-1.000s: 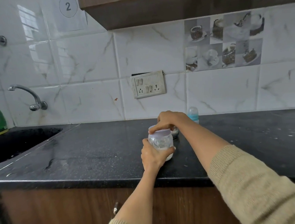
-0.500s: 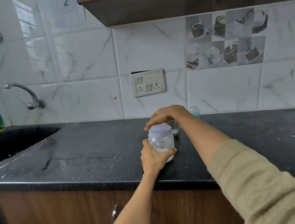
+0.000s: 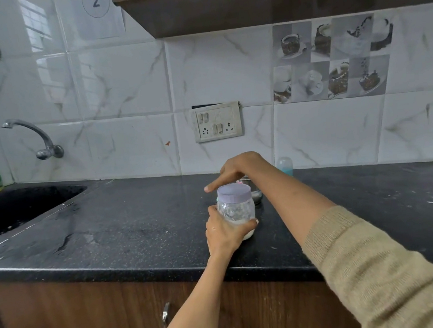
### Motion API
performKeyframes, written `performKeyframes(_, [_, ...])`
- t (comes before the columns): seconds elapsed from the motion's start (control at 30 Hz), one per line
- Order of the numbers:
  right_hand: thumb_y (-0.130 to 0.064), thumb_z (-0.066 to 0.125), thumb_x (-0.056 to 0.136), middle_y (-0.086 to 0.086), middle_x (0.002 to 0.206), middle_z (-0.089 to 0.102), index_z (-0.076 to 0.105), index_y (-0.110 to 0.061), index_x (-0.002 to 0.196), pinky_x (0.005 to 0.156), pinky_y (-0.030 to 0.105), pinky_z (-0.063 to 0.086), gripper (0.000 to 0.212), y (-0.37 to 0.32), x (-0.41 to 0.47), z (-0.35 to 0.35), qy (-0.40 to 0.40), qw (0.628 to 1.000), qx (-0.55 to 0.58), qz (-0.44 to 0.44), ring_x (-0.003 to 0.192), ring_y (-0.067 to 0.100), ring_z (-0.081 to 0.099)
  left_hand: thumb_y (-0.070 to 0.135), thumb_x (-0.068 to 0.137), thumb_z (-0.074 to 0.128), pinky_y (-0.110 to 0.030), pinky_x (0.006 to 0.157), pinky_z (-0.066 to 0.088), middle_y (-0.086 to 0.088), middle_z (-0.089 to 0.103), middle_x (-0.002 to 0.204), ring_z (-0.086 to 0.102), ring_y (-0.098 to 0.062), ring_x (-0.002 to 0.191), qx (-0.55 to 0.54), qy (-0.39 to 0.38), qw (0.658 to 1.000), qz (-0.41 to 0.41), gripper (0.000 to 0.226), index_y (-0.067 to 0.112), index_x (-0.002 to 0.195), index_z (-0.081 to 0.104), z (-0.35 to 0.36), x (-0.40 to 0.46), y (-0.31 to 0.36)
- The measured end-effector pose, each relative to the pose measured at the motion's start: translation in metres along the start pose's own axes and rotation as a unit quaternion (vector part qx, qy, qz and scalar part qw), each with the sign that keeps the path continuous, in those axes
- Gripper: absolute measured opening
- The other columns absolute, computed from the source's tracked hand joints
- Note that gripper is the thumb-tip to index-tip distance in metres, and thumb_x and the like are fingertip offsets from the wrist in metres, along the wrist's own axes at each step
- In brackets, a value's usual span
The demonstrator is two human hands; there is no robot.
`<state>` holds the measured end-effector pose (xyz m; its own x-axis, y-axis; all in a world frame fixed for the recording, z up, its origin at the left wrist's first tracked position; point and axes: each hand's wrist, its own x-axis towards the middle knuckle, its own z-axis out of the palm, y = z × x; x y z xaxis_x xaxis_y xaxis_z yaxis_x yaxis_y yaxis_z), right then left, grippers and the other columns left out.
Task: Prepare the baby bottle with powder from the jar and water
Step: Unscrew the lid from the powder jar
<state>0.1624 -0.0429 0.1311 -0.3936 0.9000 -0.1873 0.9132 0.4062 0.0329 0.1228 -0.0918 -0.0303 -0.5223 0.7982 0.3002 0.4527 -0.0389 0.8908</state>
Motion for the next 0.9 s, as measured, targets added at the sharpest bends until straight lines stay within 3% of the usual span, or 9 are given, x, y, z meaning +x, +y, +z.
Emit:
performKeyframes(0.13, [-0.068,0.062,0.069,0.009,0.132,0.051,0.045,-0.018,0.135,0.07,0.032,0.048,0.085,0.003,-0.011,0.002,-0.022,0.999,-0.03,0.023,0.088,0.026,0.061,0.05,0.05,0.084,-0.038,0.085,0.05,-0.003,0.054,0.116,0.055,-0.024,0.107,0.009,0.001,1.0,0.002,0.088,0.018,0.116,0.037,-0.001,0.0,0.0])
performKeyframes(0.23, [-0.046,0.065,0.073,-0.002,0.134,0.043,0.049,-0.033,0.131,0.077,0.033,0.05,0.061,0.003,-0.022,-0.002,-0.045,0.998,-0.025,-0.024,0.1,0.024,0.054,0.051,0.05,0.084,-0.039,0.086,0.05,-0.003,0.054,0.117,0.055,-0.024,0.108,0.012,0.001,1.0,0.002,0.089,0.017,0.117,0.037,0.0,0.0,0.0])
performKeyframes(0.3, [-0.057,0.073,0.053,-0.008,0.14,0.039,0.05,-0.043,0.126,0.093,0.039,0.045,0.077,0.0,-0.018,-0.002,-0.07,0.997,-0.013,-0.041,0.118,0.025,0.047,0.05,0.049,0.084,-0.04,0.086,0.05,-0.003,0.055,0.117,0.055,-0.024,0.107,0.009,0.002,1.0,0.003,0.088,0.017,0.116,0.037,0.0,0.0,0.0])
performKeyframes(0.37, [-0.076,0.073,0.028,-0.003,0.149,0.034,0.044,-0.043,0.131,0.1,0.048,0.04,0.112,0.002,0.007,0.002,-0.067,0.997,0.005,-0.036,0.13,0.029,0.041,0.05,0.05,0.084,-0.04,0.086,0.051,-0.003,0.055,0.115,0.056,-0.024,0.107,0.009,0.002,1.0,0.004,0.087,0.018,0.115,0.037,-0.001,-0.001,0.0])
performKeyframes(0.43, [-0.086,0.063,0.036,0.001,0.152,0.03,0.035,-0.034,0.142,0.103,0.048,0.039,0.121,0.003,0.007,0.004,-0.06,0.998,0.0,-0.018,0.134,0.031,0.038,0.05,0.05,0.084,-0.04,0.086,0.051,-0.003,0.055,0.116,0.056,-0.024,0.107,0.012,0.001,1.0,0.002,0.088,0.017,0.116,0.037,-0.001,0.0,0.0])
performKeyframes(0.6, [-0.053,0.061,0.079,0.005,0.137,0.043,0.045,-0.027,0.136,0.081,0.034,0.051,0.065,0.015,-0.008,0.006,-0.025,0.999,0.017,-0.034,0.103,0.026,0.053,0.053,0.049,0.083,-0.04,0.088,0.05,-0.004,0.055,0.116,0.055,-0.025,0.108,0.02,0.003,1.0,0.001,0.09,0.017,0.117,0.036,0.0,0.0,0.0])
performKeyframes(0.73, [-0.029,0.064,0.081,-0.003,0.119,0.04,0.052,-0.031,0.127,0.077,0.032,0.049,0.047,0.016,-0.013,0.005,-0.028,0.994,0.046,-0.094,0.103,0.022,0.045,0.052,0.049,0.083,-0.039,0.087,0.049,-0.004,0.055,0.117,0.054,-0.026,0.108,0.019,0.003,1.0,0.004,0.088,0.017,0.115,0.036,0.0,0.001,-0.001])
performKeyframes(0.83, [-0.014,0.068,0.075,0.002,0.133,0.044,0.056,-0.036,0.109,0.071,0.033,0.052,0.042,0.012,-0.006,0.005,-0.058,0.99,0.054,-0.118,0.114,0.029,0.049,0.053,0.048,0.083,-0.04,0.086,0.049,-0.004,0.054,0.116,0.054,-0.026,0.108,0.02,0.005,1.0,0.003,0.088,0.017,0.114,0.037,0.0,0.001,-0.002])
performKeyframes(0.9, [-0.008,0.069,0.072,0.0,0.139,0.04,0.056,-0.039,0.101,0.081,0.037,0.052,0.045,0.012,-0.001,0.003,-0.061,0.988,0.03,-0.136,0.117,0.029,0.047,0.052,0.048,0.083,-0.04,0.086,0.049,-0.004,0.054,0.115,0.054,-0.026,0.107,0.02,0.005,1.0,0.001,0.088,0.016,0.114,0.037,0.001,0.001,-0.002])
